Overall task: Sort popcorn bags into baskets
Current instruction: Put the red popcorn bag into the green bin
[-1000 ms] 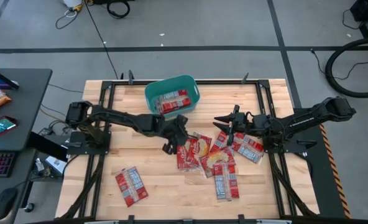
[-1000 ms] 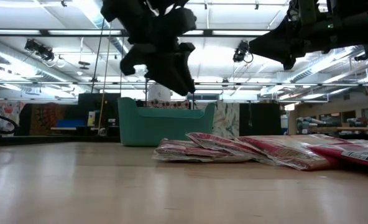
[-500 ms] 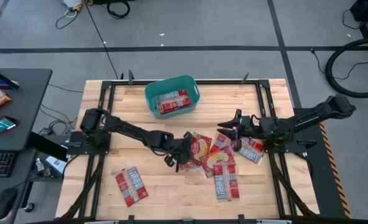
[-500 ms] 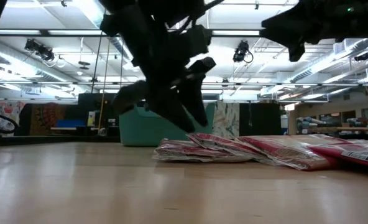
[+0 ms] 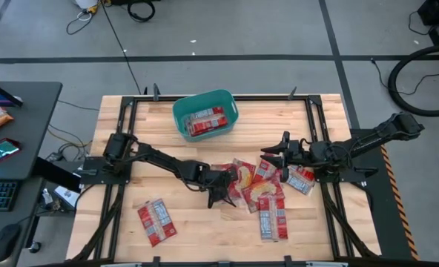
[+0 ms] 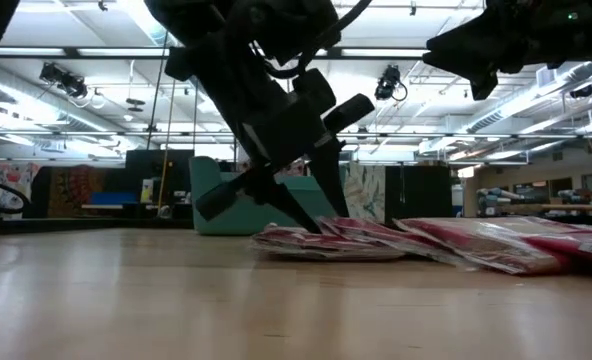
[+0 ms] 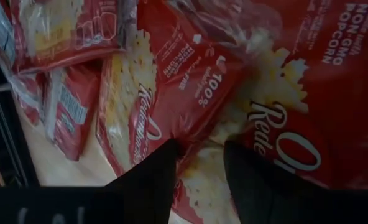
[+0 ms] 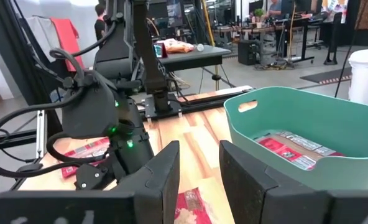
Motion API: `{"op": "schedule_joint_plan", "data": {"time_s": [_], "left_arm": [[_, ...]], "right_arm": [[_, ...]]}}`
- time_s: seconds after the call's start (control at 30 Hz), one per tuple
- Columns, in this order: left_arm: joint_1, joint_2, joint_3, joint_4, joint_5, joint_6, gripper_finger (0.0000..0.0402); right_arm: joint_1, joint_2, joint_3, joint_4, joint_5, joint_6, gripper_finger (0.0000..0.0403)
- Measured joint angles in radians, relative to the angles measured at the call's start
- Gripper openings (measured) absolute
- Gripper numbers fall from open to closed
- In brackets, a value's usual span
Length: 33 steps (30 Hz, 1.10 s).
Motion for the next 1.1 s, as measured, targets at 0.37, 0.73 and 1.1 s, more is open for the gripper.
{"op": "schedule_joint_plan", "data": {"time_s": [0.37, 0.73, 1.1], "left_arm": [[-0.019, 0.003, -0.002, 0.037, 0.067, -0.192, 0.001], [-0.035, -0.081, -0.003, 0.018, 0.009, -0.295, 0.0003], [-0.007, -0.239, -0.003, -0.114, -0.017, -0.45, 0.0001]], "right_arm": [[-0.001, 0.001, 0.0, -0.008, 0.016, 0.0, 0.0119], [-0.001, 0.002, 0.0, -0.01, 0.016, 0.0, 0.0119], [-0.002, 0.021, 0.0, -0.001, 0.038, 0.0, 0.0119]]}}
